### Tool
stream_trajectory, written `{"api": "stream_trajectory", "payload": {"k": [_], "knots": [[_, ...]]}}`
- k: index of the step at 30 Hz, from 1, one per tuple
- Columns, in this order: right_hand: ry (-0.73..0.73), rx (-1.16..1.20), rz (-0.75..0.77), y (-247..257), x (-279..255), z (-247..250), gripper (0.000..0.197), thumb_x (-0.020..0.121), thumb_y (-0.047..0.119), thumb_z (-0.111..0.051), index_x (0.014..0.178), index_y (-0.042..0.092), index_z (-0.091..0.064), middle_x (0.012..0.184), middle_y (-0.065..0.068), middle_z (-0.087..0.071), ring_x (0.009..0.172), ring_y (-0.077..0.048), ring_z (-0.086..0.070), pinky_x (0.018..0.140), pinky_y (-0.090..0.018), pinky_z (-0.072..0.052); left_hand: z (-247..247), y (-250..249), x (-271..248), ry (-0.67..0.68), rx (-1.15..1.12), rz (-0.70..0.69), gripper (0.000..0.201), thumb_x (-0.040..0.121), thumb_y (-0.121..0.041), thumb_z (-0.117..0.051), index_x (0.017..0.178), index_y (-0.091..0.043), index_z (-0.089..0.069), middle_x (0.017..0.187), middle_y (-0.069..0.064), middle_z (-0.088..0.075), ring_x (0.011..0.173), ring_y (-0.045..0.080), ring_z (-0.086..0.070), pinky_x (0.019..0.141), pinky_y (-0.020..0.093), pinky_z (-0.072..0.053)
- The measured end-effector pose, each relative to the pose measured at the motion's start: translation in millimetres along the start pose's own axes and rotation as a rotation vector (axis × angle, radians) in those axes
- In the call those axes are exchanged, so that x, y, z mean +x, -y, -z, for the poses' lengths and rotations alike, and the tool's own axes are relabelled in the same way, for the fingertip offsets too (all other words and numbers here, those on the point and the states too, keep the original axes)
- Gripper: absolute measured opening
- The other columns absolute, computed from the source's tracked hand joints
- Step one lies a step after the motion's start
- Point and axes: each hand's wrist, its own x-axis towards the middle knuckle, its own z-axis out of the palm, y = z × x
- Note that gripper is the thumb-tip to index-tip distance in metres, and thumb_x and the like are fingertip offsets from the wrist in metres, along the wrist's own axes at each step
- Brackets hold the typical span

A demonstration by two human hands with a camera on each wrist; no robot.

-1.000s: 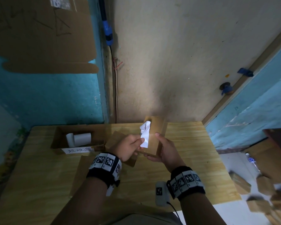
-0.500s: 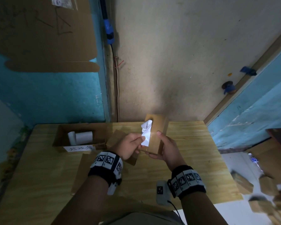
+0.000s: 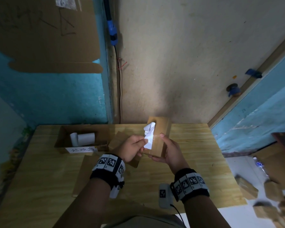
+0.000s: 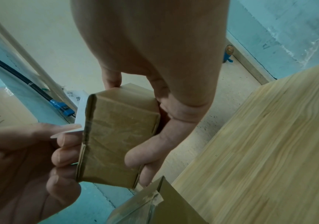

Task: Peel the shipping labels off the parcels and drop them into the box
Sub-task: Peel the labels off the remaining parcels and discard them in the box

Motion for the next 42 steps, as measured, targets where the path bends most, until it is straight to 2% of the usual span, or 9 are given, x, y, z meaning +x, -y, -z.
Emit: {"api": "stream_trajectory", "payload": {"k": [7, 10, 15, 20, 25, 29, 33, 36, 42], "knots": [[-0.031, -0.001, -0.008, 0.4, -1.7, -2.7, 0.04, 0.097, 0.045, -0.062, 0.115, 0.01, -0.07, 0.11, -0.022, -0.075, 0.094, -0.043, -0.076, 0.064, -0.038, -0.063, 0.9, 0.6, -1.1, 0.021, 0.016, 0.008, 0.028, 0.099, -0.02, -0.047, 0.075, -0.014, -0.06, 0.063, -0.002, -0.053, 0.055, 0.008, -0.052, 0.055, 0.021, -0.047], [-0.055, 0.002, -0.004, 1.3, -3.7, -4.7, 0.042, 0.097, 0.045, -0.062, 0.113, 0.008, -0.071, 0.106, -0.021, -0.076, 0.092, -0.042, -0.076, 0.065, -0.039, -0.063, 0.0, 0.8, -1.0, 0.032, 0.015, 0.014, 0.027, 0.099, -0.02, -0.047, 0.083, -0.004, -0.061, 0.065, 0.0, -0.052, 0.051, 0.0, -0.053, 0.054, 0.02, -0.048], [-0.114, -0.018, 0.032, 6.4, -9.0, -6.2, 0.035, 0.096, 0.043, -0.065, 0.099, 0.01, -0.073, 0.098, -0.018, -0.076, 0.089, -0.036, -0.076, 0.058, -0.035, -0.063, -2.6, 0.0, 1.1, 0.032, -0.056, 0.037, 0.034, 0.099, -0.018, -0.048, 0.096, 0.014, -0.059, 0.064, 0.003, -0.05, 0.049, -0.002, -0.055, 0.057, 0.023, -0.055], [-0.121, -0.024, 0.044, 7.1, -10.6, -7.9, 0.034, 0.099, 0.043, -0.061, 0.091, 0.011, -0.071, 0.086, -0.013, -0.076, 0.08, -0.031, -0.076, 0.06, -0.039, -0.065, -4.4, -3.0, 0.9, 0.034, -0.078, 0.04, 0.03, 0.099, -0.018, -0.048, 0.093, 0.009, -0.06, 0.065, 0.003, -0.049, 0.049, -0.004, -0.056, 0.056, 0.023, -0.054], [-0.119, -0.006, 0.052, 9.6, -10.8, -7.9, 0.036, 0.099, 0.043, -0.062, 0.095, 0.009, -0.071, 0.092, -0.016, -0.077, 0.085, -0.037, -0.077, 0.064, -0.042, -0.066, -4.8, -3.6, -1.8, 0.019, -0.023, -0.06, 0.031, 0.1, -0.021, -0.045, 0.079, -0.002, -0.056, 0.065, 0.003, -0.049, 0.051, -0.006, -0.05, 0.054, 0.019, -0.034], [-0.122, -0.014, 0.068, 9.8, -11.4, -6.0, 0.032, 0.099, 0.043, -0.062, 0.091, 0.013, -0.07, 0.087, -0.011, -0.077, 0.081, -0.033, -0.078, 0.065, -0.042, -0.066, -3.1, 2.0, -1.4, 0.017, -0.073, -0.062, 0.034, 0.09, -0.035, -0.049, 0.073, -0.007, -0.058, 0.061, -0.003, -0.052, 0.053, 0.008, -0.045, 0.054, 0.023, -0.034], [-0.127, -0.023, 0.061, 9.6, -11.2, -5.9, 0.032, 0.099, 0.044, -0.061, 0.091, 0.014, -0.07, 0.091, -0.013, -0.076, 0.085, -0.034, -0.077, 0.068, -0.045, -0.066, -3.1, 3.4, 0.2, 0.02, -0.073, -0.07, 0.031, 0.089, -0.037, -0.049, 0.069, -0.016, -0.061, 0.061, -0.003, -0.053, 0.057, 0.015, -0.044, 0.056, 0.028, -0.036], [-0.128, -0.025, 0.059, 9.0, -10.1, -4.5, 0.034, 0.099, 0.044, -0.061, 0.093, 0.012, -0.071, 0.091, -0.014, -0.077, 0.084, -0.034, -0.077, 0.069, -0.045, -0.066, -2.9, 3.3, 1.2, 0.026, -0.085, -0.061, 0.03, 0.09, -0.034, -0.05, 0.068, -0.016, -0.061, 0.059, -0.006, -0.054, 0.056, 0.011, -0.045, 0.055, 0.024, -0.037], [-0.118, -0.04, 0.052, 8.0, -8.1, -1.5, 0.043, 0.097, 0.047, -0.062, 0.108, 0.006, -0.071, 0.101, -0.017, -0.077, 0.09, -0.036, -0.077, 0.067, -0.043, -0.066, -2.3, 5.6, 3.4, 0.014, -0.163, -0.012, 0.032, 0.098, -0.014, -0.048, 0.068, -0.009, -0.056, 0.055, -0.006, -0.054, 0.052, 0.008, -0.046, 0.054, 0.024, -0.038]]}}
